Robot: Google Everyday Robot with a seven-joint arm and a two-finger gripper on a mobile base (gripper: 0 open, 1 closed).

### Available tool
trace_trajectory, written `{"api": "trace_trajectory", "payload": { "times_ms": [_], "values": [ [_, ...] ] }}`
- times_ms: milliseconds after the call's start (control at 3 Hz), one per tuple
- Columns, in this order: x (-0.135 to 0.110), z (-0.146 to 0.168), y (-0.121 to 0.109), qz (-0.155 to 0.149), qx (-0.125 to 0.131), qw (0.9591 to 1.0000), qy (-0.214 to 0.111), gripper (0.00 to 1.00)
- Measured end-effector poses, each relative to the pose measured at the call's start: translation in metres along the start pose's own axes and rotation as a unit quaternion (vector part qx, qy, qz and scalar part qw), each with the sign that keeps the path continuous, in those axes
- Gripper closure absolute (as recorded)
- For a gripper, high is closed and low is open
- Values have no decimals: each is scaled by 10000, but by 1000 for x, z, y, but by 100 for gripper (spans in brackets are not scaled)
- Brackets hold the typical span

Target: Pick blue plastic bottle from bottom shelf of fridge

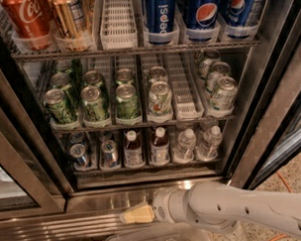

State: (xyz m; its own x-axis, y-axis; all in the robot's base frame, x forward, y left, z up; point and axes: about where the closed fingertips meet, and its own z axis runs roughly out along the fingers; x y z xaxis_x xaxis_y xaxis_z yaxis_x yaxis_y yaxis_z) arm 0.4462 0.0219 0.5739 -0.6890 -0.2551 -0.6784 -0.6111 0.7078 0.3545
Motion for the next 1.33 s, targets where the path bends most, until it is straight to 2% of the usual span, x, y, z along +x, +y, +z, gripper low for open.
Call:
{"api": "trace_trajectory", "payload": {
  "times_ms": [333,667,1000,1333],
  "values": [
    [1,-6,6,-66,103,9999,-34,0],
    [17,13,25,-105,136,9998,-58,0],
    [37,54,36,-99,181,9998,-82,0],
    [47,96,27,-44,383,9990,-233,0]
  ]
}}
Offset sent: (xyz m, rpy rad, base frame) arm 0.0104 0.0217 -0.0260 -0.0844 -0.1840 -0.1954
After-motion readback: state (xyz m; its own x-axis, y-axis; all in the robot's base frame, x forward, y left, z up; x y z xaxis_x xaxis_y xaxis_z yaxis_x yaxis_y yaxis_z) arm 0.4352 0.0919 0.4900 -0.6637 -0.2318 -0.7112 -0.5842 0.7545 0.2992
